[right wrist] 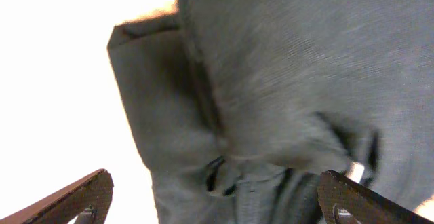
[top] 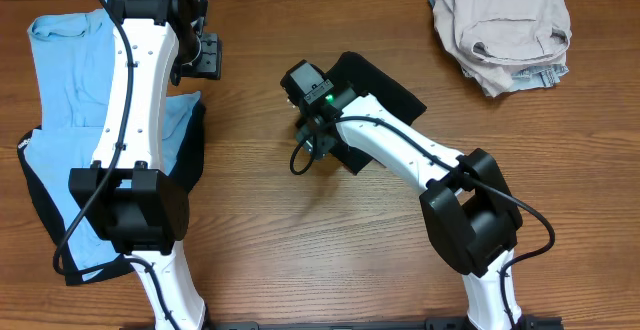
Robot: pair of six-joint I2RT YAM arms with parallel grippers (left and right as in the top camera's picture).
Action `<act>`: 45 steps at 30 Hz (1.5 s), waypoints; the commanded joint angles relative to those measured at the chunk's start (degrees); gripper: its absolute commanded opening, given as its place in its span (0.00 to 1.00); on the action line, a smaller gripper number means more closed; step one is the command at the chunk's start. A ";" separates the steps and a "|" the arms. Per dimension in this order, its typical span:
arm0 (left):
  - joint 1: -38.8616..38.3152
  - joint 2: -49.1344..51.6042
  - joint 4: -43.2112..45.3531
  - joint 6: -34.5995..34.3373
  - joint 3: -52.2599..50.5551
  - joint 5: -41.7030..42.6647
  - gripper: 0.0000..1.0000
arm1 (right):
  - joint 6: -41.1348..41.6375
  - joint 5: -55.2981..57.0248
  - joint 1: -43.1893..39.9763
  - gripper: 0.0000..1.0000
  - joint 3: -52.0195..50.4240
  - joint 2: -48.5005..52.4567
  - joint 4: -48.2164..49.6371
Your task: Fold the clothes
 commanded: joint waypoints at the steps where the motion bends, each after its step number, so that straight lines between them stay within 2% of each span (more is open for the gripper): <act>1: 0.63 0.79 0.11 1.14 0.68 0.50 0.63 | -0.92 -5.88 -1.84 1.00 -3.02 -1.51 0.04; 14: 0.68 0.81 -0.11 1.14 0.68 0.50 0.62 | -0.90 -8.04 -2.93 1.00 -12.17 -1.31 8.76; 15: 0.68 0.81 -0.13 1.14 0.68 0.50 0.62 | -0.92 -8.81 -2.93 0.97 -12.20 -1.29 8.74; 17: 0.68 0.81 -0.13 1.14 0.68 0.50 0.62 | -0.87 -10.12 -2.93 0.83 -12.20 -1.27 8.72; 18: 0.68 0.81 -0.13 1.14 0.68 0.50 0.62 | -0.87 -10.73 -2.93 0.72 -12.20 -1.27 8.68; 20: 0.68 0.81 -0.17 1.14 0.68 0.50 0.62 | -0.87 -11.54 -2.93 0.56 -12.20 -1.27 8.39; 22: 0.68 0.81 -0.31 1.14 0.68 0.50 0.62 | -0.85 -11.54 -2.93 0.34 -12.20 -1.29 7.91; 25: 0.68 0.81 -0.48 1.14 0.68 0.50 0.62 | -0.20 -11.52 -2.93 0.22 -12.17 -1.29 7.06; 28: 0.68 0.81 -0.50 1.14 0.68 0.50 0.61 | 1.46 -11.52 -2.95 0.04 -11.23 -1.33 4.81; 34: 0.68 0.79 -0.50 1.11 0.68 0.52 0.61 | 2.19 -11.45 -2.95 0.04 1.01 -2.47 -7.89; 39: 0.68 0.81 -0.57 1.14 0.68 0.50 0.61 | 3.54 -11.26 -3.48 0.04 15.45 -3.28 -16.94; 45: 0.68 0.79 -0.70 1.14 0.68 0.50 0.61 | 5.38 -7.65 -5.18 0.04 26.97 -3.28 -22.38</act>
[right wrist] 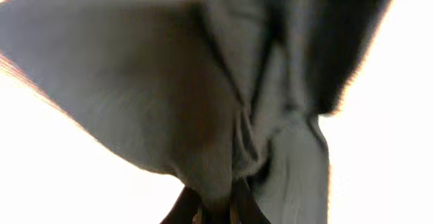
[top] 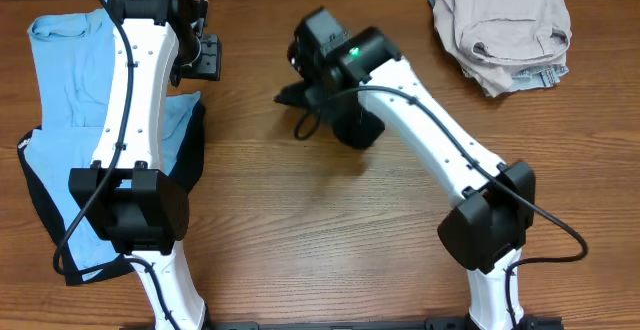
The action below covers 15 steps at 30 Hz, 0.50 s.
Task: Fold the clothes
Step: 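Carry the black bundle with right gripper to the top-right clothes stack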
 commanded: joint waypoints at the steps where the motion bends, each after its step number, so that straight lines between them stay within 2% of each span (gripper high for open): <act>1: 0.68 0.79 -0.02 1.14 0.68 0.50 0.61 | 1.86 3.26 -2.32 0.04 7.32 -2.43 -1.97; 11: 0.68 0.79 -0.02 1.14 0.68 0.50 0.61 | 1.88 3.76 -7.54 0.04 12.83 -2.51 -3.41; 15: 0.68 0.79 -0.02 1.14 0.68 0.50 0.61 | 1.90 9.94 -10.10 0.04 17.44 -2.51 -3.13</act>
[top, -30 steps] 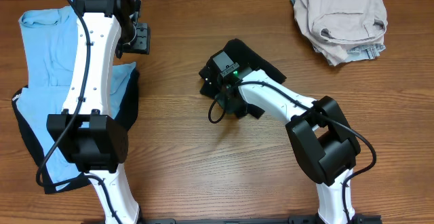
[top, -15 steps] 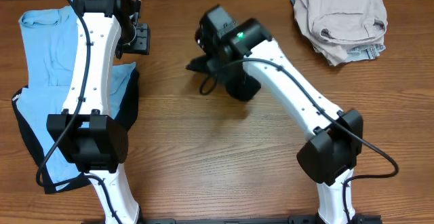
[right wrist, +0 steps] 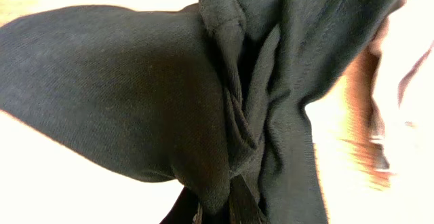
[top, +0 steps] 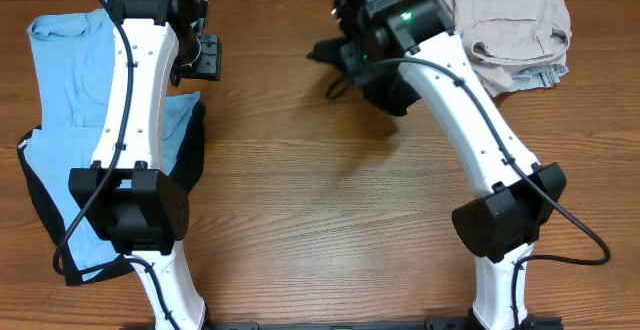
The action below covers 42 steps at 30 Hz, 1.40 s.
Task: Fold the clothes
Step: 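Carry the black bundle with right gripper to the top-right clothes stack, then lower the bundle onto the stack and open the right gripper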
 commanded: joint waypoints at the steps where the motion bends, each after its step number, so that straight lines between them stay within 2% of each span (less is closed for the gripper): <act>1: 0.68 0.79 0.00 1.14 0.66 0.50 0.61 | 0.44 7.85 -2.36 0.04 7.04 -2.43 0.92; 6: 0.68 0.79 0.07 1.14 0.68 0.50 0.61 | 1.51 19.28 -7.43 0.04 13.55 -2.43 3.63; 9: 0.68 0.79 0.20 1.14 0.68 0.50 0.61 | 0.74 22.97 -11.19 0.04 14.16 -2.43 7.48; 18: 0.68 0.79 0.85 1.09 0.68 0.52 0.61 | -0.07 21.51 -23.54 0.04 13.90 -0.35 19.06; 24: 0.68 0.76 0.92 1.09 0.68 0.50 0.61 | -2.75 20.26 -29.70 0.04 13.90 4.68 24.20; 30: 0.68 0.79 1.60 0.85 0.68 0.52 0.61 | -2.82 15.91 -31.65 0.04 13.90 11.10 24.44; 37: 0.66 0.79 2.43 0.68 0.68 0.52 0.61 | -1.29 13.75 -28.63 0.05 13.79 18.16 20.28; 38: 0.68 0.79 2.43 0.70 0.68 0.52 0.61 | -1.31 13.33 -28.04 0.27 13.79 19.12 19.06; 39: 0.68 0.79 2.43 0.70 0.68 0.52 0.61 | -1.31 12.20 -27.43 0.64 13.73 20.09 17.46; 41: 0.68 0.79 2.45 0.70 0.68 0.52 0.61 | -1.22 7.78 -26.16 0.91 13.64 20.96 13.97; 42: 0.68 0.79 2.49 0.70 0.66 0.52 0.61 | -1.07 5.64 -25.62 0.97 13.64 20.96 12.79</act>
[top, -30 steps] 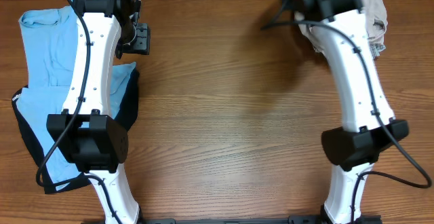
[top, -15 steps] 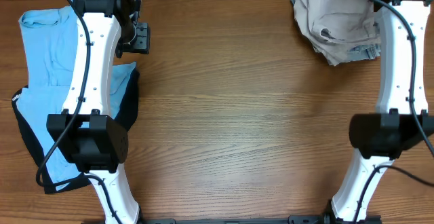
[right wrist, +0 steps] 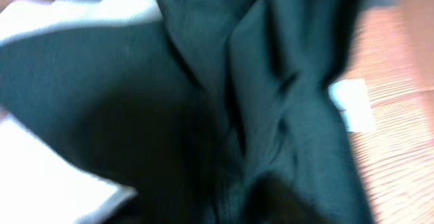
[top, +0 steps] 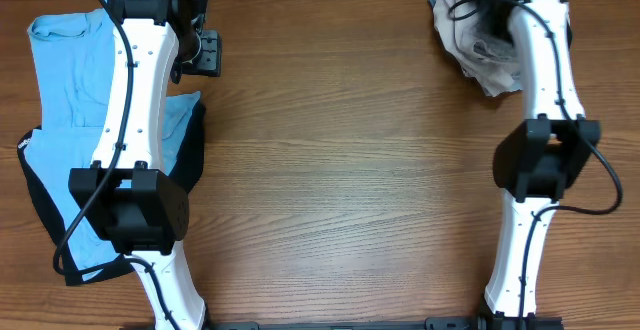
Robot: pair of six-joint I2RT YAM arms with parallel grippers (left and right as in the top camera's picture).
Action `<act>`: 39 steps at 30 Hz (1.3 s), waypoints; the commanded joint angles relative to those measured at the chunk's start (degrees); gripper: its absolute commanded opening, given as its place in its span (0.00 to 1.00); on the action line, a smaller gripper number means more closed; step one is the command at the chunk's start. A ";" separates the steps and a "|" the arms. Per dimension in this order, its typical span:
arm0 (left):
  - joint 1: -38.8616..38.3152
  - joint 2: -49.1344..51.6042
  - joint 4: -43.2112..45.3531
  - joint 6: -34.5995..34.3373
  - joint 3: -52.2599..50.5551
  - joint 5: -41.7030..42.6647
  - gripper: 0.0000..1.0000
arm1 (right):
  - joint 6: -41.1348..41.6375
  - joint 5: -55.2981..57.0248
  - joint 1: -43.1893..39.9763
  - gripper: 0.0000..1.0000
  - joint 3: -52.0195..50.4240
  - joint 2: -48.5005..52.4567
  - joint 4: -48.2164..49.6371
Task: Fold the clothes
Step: 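Lower the bundle onto the stack and open the right gripper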
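Note:
A black garment (right wrist: pixel 224 102) fills the right wrist view, its folds bunched and running down to the bottom middle, where my right gripper (right wrist: pixel 224 210) is shut on it with the fingers buried in cloth. Overhead, the right arm reaches to the table's back right and the right gripper (top: pixel 492 15) hangs over the beige pile of clothes (top: pixel 455 20); the arm hides most of the black garment there. My left gripper (top: pixel 205 55) is at the back left, beside a light blue garment (top: pixel 70 80), with nothing seen in it.
The light blue garment lies spread over another black piece (top: pixel 35 200) along the left edge. A white tag (right wrist: pixel 352 105) shows by the held cloth. Bare wooden table (top: pixel 340 170) lies between the two arms.
My right gripper, with the black garment in it, has moved from the back middle of the table to the back right, over the beige pile. The left arm has not moved.
The right gripper stood open over the folded black garment at mid-table. Then it was shut on the garment, lifted and bunched, farther back. It then held it near the beige pile, and now holds it over that pile. The left arm stayed put.

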 commanded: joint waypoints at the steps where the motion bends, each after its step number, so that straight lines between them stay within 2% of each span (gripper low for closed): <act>1: 0.68 0.79 0.39 0.70 0.66 0.52 0.61 | 0.57 -8.35 2.49 1.00 1.25 1.07 -2.69; 5: 0.68 0.79 0.81 0.70 0.68 0.52 0.62 | 2.84 -11.78 5.84 1.00 2.29 -1.92 -4.92; 8: 0.68 0.76 0.81 0.70 0.68 0.52 0.69 | 3.52 -11.74 8.26 1.00 4.39 -5.90 -6.12; 14: 0.68 0.79 0.74 0.70 0.68 0.50 1.00 | 4.98 -11.91 12.22 1.00 10.80 -17.00 -12.15; 23: 0.66 0.79 0.90 0.70 0.68 0.50 1.00 | 5.01 -14.05 15.74 1.00 11.06 -29.24 -20.20; 27: 0.66 0.79 0.87 0.70 0.68 0.50 1.00 | 4.98 -17.99 16.17 1.00 11.06 -30.03 -21.66; 39: 0.66 0.79 0.87 0.70 0.68 0.50 1.00 | 4.96 -17.94 16.17 1.00 10.73 -29.97 -21.62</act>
